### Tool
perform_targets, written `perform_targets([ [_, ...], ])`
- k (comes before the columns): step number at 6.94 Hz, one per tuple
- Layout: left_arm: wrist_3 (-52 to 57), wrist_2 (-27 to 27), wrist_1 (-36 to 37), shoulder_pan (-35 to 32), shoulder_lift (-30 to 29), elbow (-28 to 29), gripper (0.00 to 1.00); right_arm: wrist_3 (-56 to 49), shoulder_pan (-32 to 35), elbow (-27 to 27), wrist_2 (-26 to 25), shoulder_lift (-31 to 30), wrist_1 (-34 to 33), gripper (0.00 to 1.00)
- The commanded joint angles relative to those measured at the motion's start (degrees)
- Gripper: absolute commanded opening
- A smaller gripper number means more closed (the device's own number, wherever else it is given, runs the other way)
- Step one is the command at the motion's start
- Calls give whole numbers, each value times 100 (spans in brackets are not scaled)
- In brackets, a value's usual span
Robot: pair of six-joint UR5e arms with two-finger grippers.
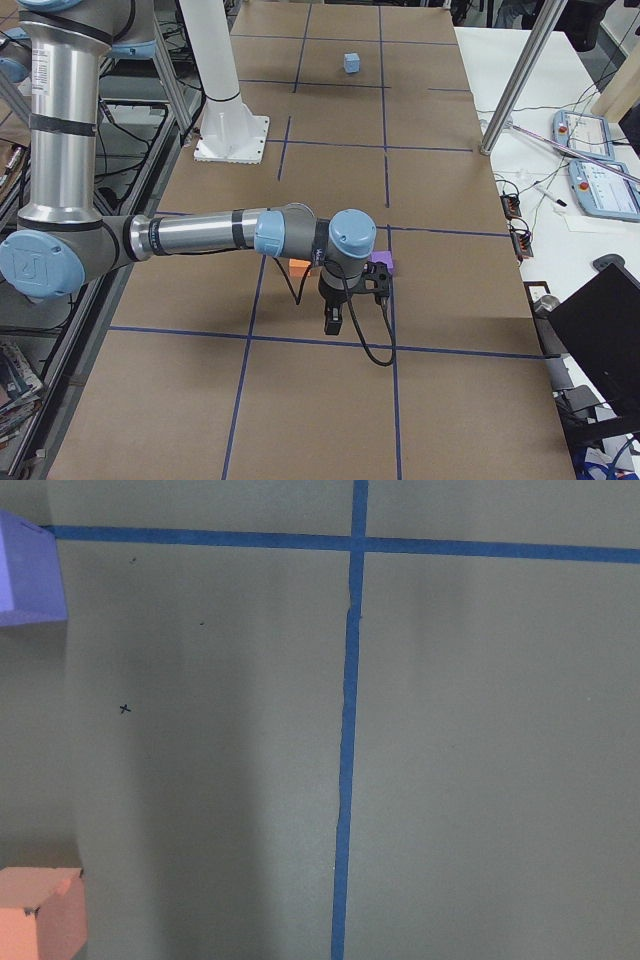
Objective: Place blue block between orange and purple blocks
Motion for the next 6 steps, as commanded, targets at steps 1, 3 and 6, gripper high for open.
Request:
perform_targets([
  [1,1,-26,30,22,1,-52,100,2,-4,-14,147,4,9,100],
  [3,-34,9,206,83,-8,-148,100,2,-4,3,148,21,9,100],
  [6,-52,-35,198,83,36,-158,100,2,-4,12,148,39,18,100],
])
